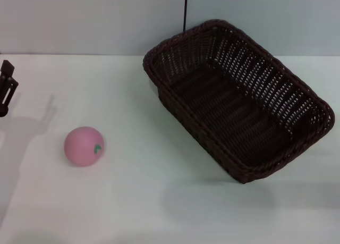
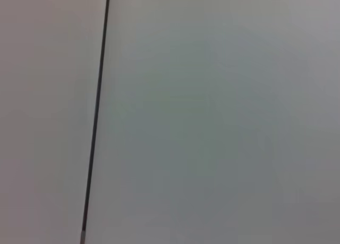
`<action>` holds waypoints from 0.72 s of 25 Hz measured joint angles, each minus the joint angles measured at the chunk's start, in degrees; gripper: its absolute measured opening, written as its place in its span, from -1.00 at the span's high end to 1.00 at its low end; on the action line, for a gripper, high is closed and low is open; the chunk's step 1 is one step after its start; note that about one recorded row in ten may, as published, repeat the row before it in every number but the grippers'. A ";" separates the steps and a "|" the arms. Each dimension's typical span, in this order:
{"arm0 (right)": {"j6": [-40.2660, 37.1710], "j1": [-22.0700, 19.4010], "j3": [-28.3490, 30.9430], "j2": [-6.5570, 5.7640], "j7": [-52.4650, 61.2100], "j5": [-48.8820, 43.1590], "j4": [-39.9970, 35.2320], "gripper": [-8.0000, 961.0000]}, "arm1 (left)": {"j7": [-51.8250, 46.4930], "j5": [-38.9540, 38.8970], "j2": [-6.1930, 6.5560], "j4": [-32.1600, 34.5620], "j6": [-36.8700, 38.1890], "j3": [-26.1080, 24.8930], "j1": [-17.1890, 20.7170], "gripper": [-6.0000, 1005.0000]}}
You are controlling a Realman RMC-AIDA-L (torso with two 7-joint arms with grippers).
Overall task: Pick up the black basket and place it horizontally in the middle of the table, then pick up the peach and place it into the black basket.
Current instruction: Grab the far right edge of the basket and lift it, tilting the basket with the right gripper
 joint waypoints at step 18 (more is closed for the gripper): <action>-3.04 -6.11 0.02 -0.34 42.03 -17.51 -34.91 -0.16 | -0.24 0.00 0.05 0.01 0.10 -0.07 -0.57 -0.60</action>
